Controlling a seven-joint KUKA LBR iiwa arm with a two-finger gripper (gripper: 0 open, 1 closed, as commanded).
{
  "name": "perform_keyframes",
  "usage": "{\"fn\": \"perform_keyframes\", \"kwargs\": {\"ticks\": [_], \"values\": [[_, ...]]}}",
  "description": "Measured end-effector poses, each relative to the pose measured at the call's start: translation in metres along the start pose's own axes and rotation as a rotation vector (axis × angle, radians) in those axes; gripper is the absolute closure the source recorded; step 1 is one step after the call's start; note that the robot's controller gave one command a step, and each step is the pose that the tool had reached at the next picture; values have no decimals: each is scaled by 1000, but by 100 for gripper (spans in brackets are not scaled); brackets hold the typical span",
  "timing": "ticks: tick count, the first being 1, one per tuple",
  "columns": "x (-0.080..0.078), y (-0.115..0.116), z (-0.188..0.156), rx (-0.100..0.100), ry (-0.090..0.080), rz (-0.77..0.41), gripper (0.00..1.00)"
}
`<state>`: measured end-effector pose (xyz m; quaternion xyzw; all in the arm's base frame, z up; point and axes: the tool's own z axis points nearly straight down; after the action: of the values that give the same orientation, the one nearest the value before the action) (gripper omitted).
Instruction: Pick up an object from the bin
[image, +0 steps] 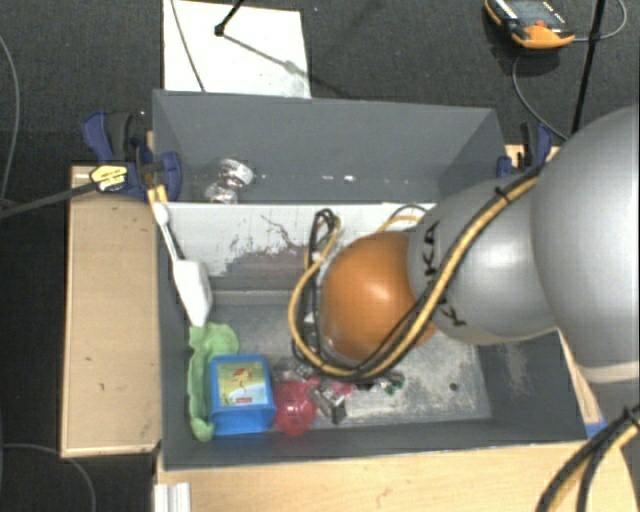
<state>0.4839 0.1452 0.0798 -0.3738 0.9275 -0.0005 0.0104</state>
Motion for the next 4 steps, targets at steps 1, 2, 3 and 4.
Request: {"fn": "perform_keyframes", "kwargs": {"ticks": [1, 2, 3, 4], "values": [[0, 0, 0, 0, 0, 1, 100], [1, 0, -4, -1, 0, 1, 100], [3, 1, -21, -8, 16, 0, 100], [4, 2, -43, -10, 19, 0, 100]]}}
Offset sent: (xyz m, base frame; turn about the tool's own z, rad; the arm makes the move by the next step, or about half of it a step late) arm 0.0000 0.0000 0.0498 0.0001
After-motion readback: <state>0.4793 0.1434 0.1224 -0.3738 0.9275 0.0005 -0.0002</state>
